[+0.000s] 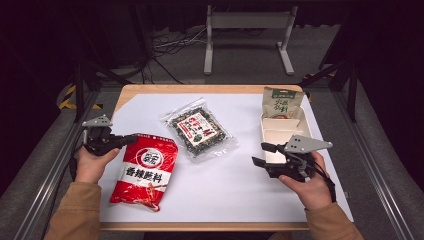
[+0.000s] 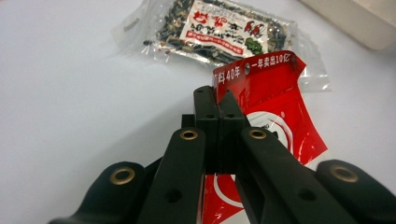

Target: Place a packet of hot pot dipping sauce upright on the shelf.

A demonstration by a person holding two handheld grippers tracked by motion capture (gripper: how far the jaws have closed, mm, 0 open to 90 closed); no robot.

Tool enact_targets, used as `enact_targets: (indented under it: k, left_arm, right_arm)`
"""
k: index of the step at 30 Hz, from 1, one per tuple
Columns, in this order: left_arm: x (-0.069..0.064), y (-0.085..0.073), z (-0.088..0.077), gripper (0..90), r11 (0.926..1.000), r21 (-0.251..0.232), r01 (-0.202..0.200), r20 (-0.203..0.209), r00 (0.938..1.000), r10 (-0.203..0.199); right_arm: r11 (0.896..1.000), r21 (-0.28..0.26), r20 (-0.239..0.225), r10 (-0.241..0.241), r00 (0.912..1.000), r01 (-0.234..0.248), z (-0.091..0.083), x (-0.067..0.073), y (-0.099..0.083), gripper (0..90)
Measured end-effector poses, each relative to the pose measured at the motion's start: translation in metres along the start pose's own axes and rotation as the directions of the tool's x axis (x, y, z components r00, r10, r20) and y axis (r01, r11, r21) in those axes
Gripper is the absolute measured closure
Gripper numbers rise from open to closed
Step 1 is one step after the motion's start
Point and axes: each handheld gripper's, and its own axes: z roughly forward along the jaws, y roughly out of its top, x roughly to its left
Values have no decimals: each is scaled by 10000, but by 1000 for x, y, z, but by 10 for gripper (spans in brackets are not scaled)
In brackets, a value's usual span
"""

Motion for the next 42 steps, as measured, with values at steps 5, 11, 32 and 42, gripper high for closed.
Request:
enact_targets:
  k: [5,11,32,42]
  left_arm:
    - [-10,8,-14,900,9990,-354,-280,101,9995,284]
    - [-30,18,-32,900,9892,-977,-1089,95,9938,1104]
    - [-86,38,-55,900,9210,-2708,-2800,1443,9342,3264]
    - [-97,45,-54,900,9066,-3155,-2803,1568,9268,3411]
  right_arm:
    - [10000,-3,-94,12,10000,-12,1,2,1,442]
    - [10000,15,-198,22,9998,-22,0,3,2,435]
    - [9987,-241,-361,-454,9983,446,0,16,9,386]
    - [9980,-206,-458,-612,9971,603,8,20,12,363]
